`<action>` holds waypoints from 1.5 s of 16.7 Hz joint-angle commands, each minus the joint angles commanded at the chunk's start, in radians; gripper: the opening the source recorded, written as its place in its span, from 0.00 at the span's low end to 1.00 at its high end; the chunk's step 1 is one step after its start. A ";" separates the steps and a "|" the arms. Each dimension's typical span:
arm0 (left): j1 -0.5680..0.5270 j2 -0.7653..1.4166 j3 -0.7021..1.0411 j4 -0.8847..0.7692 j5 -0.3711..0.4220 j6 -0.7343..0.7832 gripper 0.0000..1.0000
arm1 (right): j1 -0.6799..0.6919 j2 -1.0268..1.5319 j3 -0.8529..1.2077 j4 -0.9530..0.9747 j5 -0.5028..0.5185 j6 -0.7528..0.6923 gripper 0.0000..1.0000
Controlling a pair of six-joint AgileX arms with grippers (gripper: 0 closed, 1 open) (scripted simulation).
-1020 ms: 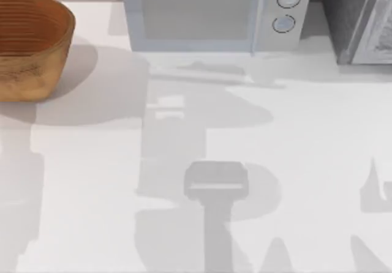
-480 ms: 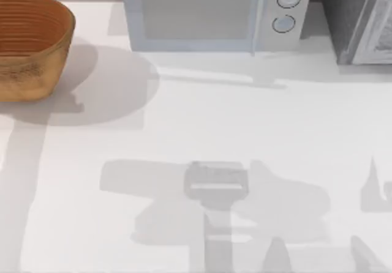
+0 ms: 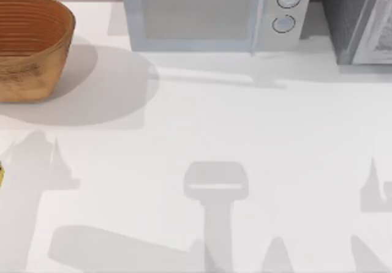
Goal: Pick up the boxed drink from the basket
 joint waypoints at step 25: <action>-0.474 0.452 0.130 0.226 -0.711 -0.027 0.00 | 0.000 0.000 0.000 0.000 0.000 0.000 1.00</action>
